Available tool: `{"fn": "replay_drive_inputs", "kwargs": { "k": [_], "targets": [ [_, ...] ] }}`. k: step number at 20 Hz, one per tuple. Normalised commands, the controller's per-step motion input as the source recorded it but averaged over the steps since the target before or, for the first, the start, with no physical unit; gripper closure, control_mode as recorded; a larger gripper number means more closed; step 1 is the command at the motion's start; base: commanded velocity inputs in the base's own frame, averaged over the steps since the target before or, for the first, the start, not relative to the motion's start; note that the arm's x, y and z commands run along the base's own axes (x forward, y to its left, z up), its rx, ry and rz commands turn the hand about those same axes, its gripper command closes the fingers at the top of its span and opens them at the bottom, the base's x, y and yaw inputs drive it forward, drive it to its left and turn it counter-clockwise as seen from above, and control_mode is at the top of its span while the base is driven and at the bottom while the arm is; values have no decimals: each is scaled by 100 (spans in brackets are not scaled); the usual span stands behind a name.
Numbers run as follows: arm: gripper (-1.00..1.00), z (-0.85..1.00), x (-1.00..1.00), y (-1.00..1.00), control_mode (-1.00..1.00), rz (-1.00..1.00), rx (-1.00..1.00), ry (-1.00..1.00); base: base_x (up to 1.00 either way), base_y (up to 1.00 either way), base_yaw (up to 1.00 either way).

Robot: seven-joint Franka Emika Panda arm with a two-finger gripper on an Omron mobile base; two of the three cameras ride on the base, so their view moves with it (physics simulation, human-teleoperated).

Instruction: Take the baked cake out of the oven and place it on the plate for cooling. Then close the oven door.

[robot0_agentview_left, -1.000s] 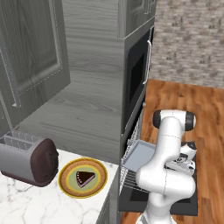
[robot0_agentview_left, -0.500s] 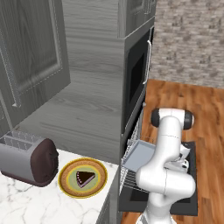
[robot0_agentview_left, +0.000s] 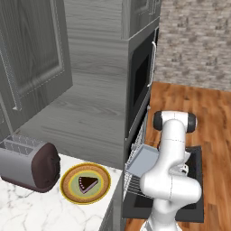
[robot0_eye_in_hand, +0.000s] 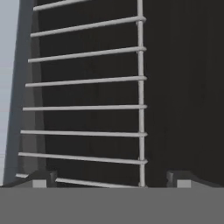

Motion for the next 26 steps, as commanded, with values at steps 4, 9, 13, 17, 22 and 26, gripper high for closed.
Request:
{"fn": "replay_drive_inputs", "kwargs": {
  "k": [4, 9, 13, 17, 22, 26],
  "targets": [
    [-100, -3, 19, 31, -100, 0, 6, 3, 0, 0, 0],
    [-100, 0, 16, 28, -100, 0, 7, 3, 0, 0, 0],
    [-100, -1, 16, 32, -100, 0, 6, 3, 0, 0, 0],
    [-100, -10, 20, 31, -100, 0, 3, 5, 0, 0, 0],
    [-100, -13, 9, 6, -100, 0, 1, 4, 0, 0, 0],
    [-100, -3, 6, 1, -100, 0, 0, 6, 0, 0, 0]
  ]
}}
